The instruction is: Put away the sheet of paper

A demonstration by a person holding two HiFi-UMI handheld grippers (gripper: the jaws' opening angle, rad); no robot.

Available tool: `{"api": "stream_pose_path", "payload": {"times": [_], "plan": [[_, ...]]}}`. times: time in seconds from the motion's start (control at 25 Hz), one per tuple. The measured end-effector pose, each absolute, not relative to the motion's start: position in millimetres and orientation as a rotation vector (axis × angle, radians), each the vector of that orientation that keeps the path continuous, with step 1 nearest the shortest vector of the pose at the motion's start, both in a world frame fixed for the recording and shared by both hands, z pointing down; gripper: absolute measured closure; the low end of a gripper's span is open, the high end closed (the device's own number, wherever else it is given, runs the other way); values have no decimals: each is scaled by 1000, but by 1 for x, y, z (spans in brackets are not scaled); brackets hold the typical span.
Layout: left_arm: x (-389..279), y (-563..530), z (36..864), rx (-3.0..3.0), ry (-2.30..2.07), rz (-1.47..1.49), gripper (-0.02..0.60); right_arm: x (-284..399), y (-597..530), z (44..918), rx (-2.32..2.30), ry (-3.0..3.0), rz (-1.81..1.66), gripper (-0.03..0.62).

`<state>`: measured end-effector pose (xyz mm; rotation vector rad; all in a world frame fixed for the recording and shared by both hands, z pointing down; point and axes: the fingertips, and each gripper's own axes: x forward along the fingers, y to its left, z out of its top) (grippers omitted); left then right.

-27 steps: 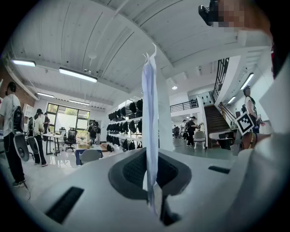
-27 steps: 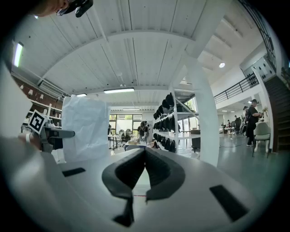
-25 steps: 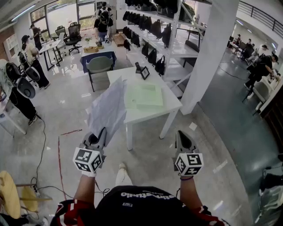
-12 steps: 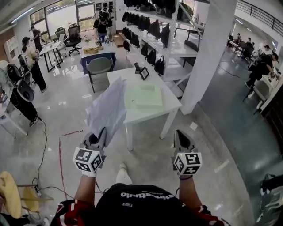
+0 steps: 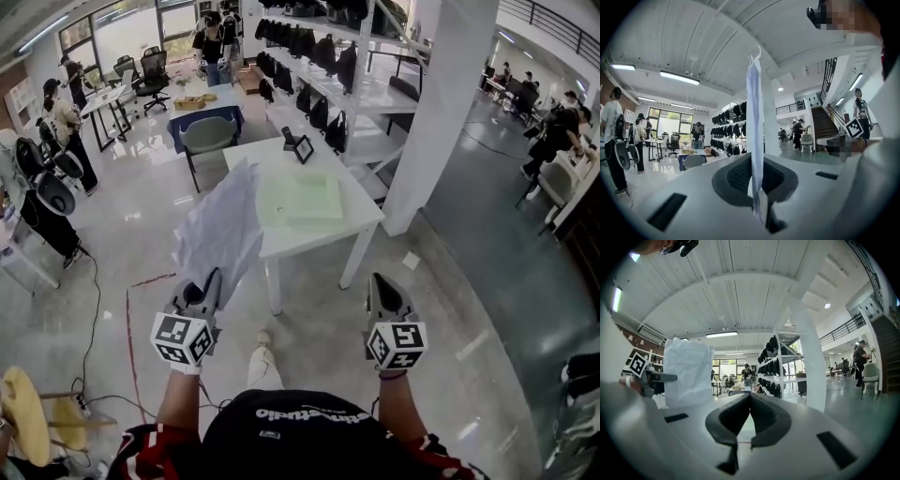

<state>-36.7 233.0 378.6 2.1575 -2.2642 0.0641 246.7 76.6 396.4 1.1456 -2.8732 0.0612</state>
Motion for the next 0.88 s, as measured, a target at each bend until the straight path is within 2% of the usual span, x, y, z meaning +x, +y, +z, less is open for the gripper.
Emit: {"api": "stream_pose_path", "payload": {"times": [0.88], "plan": [[-39,196,390,2178,-2206,61,575,245,56,410,1146,-2838,100,595]]}}
